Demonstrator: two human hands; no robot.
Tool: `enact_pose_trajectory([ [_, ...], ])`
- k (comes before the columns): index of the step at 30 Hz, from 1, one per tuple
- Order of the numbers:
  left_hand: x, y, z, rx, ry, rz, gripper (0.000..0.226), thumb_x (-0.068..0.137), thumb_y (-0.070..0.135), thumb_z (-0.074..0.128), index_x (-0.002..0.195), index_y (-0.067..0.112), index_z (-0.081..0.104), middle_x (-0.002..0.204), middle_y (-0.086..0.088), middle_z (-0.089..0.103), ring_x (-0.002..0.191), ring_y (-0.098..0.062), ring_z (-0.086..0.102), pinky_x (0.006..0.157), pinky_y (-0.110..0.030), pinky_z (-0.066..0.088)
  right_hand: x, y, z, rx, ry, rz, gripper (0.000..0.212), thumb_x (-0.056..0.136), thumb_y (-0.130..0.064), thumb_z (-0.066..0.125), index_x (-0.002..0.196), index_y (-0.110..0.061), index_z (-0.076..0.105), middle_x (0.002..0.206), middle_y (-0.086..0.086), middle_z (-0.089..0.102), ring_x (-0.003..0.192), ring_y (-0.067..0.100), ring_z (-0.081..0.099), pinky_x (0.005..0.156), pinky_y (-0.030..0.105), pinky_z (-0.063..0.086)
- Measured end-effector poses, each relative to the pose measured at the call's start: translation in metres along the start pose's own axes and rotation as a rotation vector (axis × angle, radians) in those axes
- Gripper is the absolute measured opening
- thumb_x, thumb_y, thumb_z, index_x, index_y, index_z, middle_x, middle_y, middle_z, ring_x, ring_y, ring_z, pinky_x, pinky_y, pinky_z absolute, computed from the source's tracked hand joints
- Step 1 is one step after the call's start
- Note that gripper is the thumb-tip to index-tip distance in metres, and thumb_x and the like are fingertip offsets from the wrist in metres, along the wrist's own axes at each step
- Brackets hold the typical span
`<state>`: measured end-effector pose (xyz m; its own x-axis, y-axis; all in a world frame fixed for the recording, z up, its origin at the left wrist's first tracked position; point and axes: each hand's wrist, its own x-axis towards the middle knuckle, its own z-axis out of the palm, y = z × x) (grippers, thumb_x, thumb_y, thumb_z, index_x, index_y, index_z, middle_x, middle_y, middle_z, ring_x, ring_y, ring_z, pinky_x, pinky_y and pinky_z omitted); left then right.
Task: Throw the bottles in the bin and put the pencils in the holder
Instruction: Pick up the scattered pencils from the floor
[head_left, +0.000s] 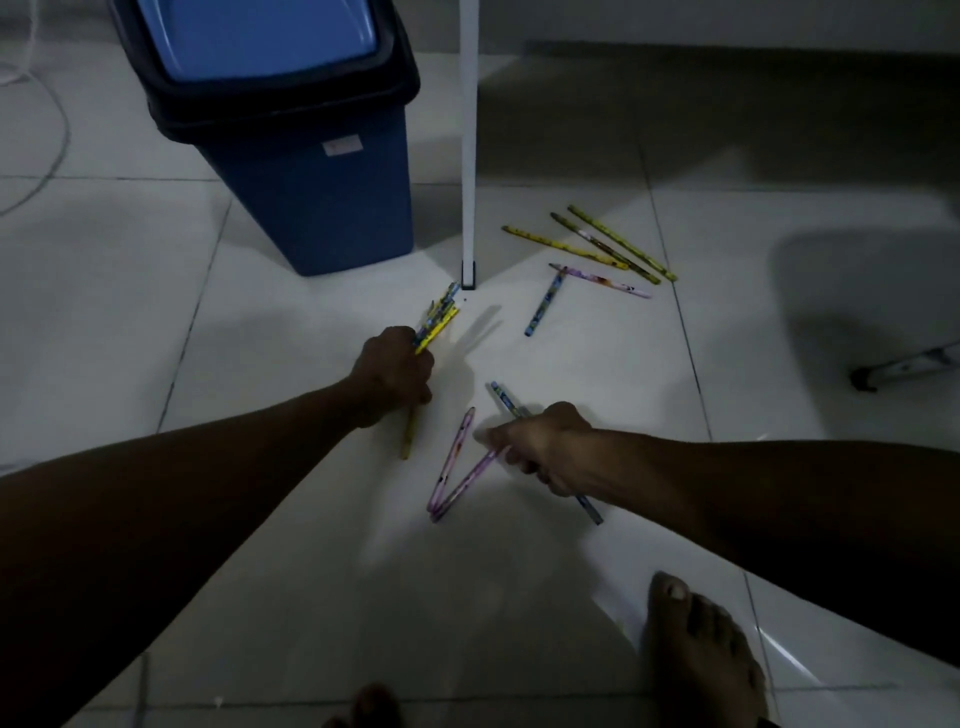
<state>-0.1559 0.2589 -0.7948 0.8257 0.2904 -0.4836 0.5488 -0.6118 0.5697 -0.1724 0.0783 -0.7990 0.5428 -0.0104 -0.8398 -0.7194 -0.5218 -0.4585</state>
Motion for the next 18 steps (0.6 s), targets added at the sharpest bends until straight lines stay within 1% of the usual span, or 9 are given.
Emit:
enact_pose_trajectory([
  [2, -0.005, -0.001, -0.007, -0.061, 0.004, -0.007, 0.015, 0.094, 0.017, 0.048, 0.096, 0.007, 0.059, 0.072, -0.01, 0.068, 0.052, -0.013, 0.061, 0.043, -0.019, 0.046, 0.0, -0.001, 0.007, 0.025, 0.029, 0.013, 0.029, 0.075, -0.023, 0.085, 0.076, -0.009, 0.06, 0.052, 0.004, 0.052, 0.018, 0.007, 0.036, 0.027, 0.007, 0.022],
  [5, -0.011, -0.008, -0.013, -0.161, -0.005, -0.049, 0.017, 0.094, 0.02, 0.051, 0.082, 0.01, 0.059, 0.071, -0.011, 0.062, 0.062, -0.022, 0.056, 0.06, -0.027, 0.046, 0.001, -0.005, 0.012, 0.064, 0.041, 0.038, 0.026, 0.082, -0.007, 0.077, 0.101, 0.002, 0.06, 0.058, 0.009, 0.055, 0.015, 0.005, 0.038, 0.026, 0.007, 0.025],
  [6, -0.012, -0.01, -0.013, -0.197, -0.021, -0.067, 0.018, 0.093, 0.02, 0.053, 0.078, 0.012, 0.058, 0.07, -0.011, 0.06, 0.062, -0.023, 0.054, 0.063, -0.028, 0.046, 0.002, -0.006, 0.012, 0.071, 0.036, 0.045, 0.03, 0.084, -0.003, 0.074, 0.109, 0.006, 0.06, 0.061, 0.01, 0.056, 0.016, 0.006, 0.041, 0.026, 0.007, 0.027],
  [7, -0.014, -0.011, -0.013, -0.242, -0.041, -0.075, 0.017, 0.092, 0.021, 0.054, 0.077, 0.013, 0.057, 0.069, -0.011, 0.057, 0.058, -0.021, 0.052, 0.058, -0.027, 0.045, 0.002, -0.008, 0.012, 0.068, 0.028, 0.047, 0.032, 0.085, -0.001, 0.071, 0.115, 0.007, 0.06, 0.062, 0.011, 0.056, 0.017, 0.007, 0.043, 0.026, 0.008, 0.027],
  [9, -0.021, -0.009, -0.012, -0.367, -0.097, -0.069, 0.015, 0.092, 0.02, 0.058, 0.079, 0.012, 0.055, 0.063, -0.01, 0.049, 0.045, -0.016, 0.045, 0.04, -0.017, 0.036, 0.003, -0.01, 0.01, 0.058, 0.023, 0.045, 0.029, 0.089, -0.002, 0.062, 0.117, 0.006, 0.062, 0.065, 0.013, 0.059, 0.019, 0.009, 0.046, 0.027, 0.008, 0.026],
  [12, -0.027, -0.007, -0.003, -0.448, -0.174, -0.075, 0.03, 0.085, 0.023, 0.072, 0.07, 0.01, 0.05, 0.059, -0.01, 0.043, 0.043, -0.017, 0.039, 0.034, -0.016, 0.031, 0.006, -0.011, -0.001, 0.08, 0.043, 0.009, 0.027, 0.088, -0.012, 0.051, 0.105, 0.004, 0.065, 0.071, 0.017, 0.067, 0.024, 0.015, 0.051, 0.032, 0.009, 0.029],
  [15, -0.027, -0.009, 0.012, -0.275, -0.166, -0.046, 0.045, 0.072, 0.032, 0.083, 0.061, 0.01, 0.046, 0.056, -0.008, 0.045, 0.046, -0.019, 0.04, 0.043, -0.024, 0.035, 0.002, -0.016, -0.022, 0.136, 0.054, -0.041, 0.023, 0.088, -0.011, 0.046, 0.081, 0.006, 0.061, 0.056, 0.02, 0.063, 0.023, 0.02, 0.052, 0.033, 0.01, 0.034],
  [16, -0.027, -0.011, 0.017, -0.109, -0.153, -0.024, 0.046, 0.068, 0.04, 0.084, 0.066, 0.01, 0.05, 0.062, -0.008, 0.05, 0.054, -0.022, 0.048, 0.05, -0.027, 0.039, 0.002, -0.018, -0.03, 0.172, 0.058, -0.047, 0.023, 0.09, -0.009, 0.044, 0.077, 0.005, 0.056, 0.059, 0.022, 0.062, 0.025, 0.022, 0.054, 0.031, 0.011, 0.035],
  [18, -0.032, -0.012, 0.026, 0.242, -0.122, 0.017, 0.059, 0.065, 0.054, 0.08, 0.096, 0.009, 0.059, 0.096, -0.012, 0.06, 0.088, -0.03, 0.06, 0.07, -0.032, 0.046, 0.007, -0.019, -0.046, 0.192, 0.085, -0.043, 0.02, 0.09, -0.009, 0.041, 0.076, 0.001, 0.05, 0.069, 0.024, 0.062, 0.033, 0.026, 0.058, 0.031, 0.013, 0.034],
])
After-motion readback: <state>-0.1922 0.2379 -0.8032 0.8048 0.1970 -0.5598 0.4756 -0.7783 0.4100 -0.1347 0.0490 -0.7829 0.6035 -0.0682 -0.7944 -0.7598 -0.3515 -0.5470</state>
